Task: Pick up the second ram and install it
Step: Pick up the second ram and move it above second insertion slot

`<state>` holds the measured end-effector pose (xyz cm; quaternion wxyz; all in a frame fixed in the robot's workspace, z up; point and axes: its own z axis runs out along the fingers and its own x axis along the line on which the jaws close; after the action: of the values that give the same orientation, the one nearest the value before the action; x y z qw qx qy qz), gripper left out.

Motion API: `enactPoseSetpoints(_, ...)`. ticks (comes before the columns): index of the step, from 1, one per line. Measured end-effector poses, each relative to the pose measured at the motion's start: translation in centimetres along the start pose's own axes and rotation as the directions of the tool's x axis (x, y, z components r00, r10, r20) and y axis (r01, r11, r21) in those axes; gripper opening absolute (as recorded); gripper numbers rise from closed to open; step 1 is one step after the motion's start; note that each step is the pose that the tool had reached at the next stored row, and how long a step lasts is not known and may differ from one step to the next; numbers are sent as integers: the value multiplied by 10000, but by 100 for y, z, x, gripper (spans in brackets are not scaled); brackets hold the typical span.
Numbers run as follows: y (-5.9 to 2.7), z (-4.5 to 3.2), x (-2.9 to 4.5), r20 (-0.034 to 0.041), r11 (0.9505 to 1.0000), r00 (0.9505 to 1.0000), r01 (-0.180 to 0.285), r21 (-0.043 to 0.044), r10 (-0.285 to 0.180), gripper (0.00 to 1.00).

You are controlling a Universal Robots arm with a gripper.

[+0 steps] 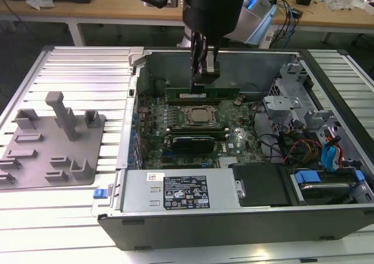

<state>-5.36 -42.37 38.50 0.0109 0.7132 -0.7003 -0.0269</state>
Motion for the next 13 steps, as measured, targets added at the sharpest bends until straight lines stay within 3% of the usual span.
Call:
enactPoseSetpoints(7,-22,180,-92,0,10000,10000,1,0,-1,9)
enactPoseSetpoints(13,-37,412,-180,-1,10000,10000,0,0,0,9)
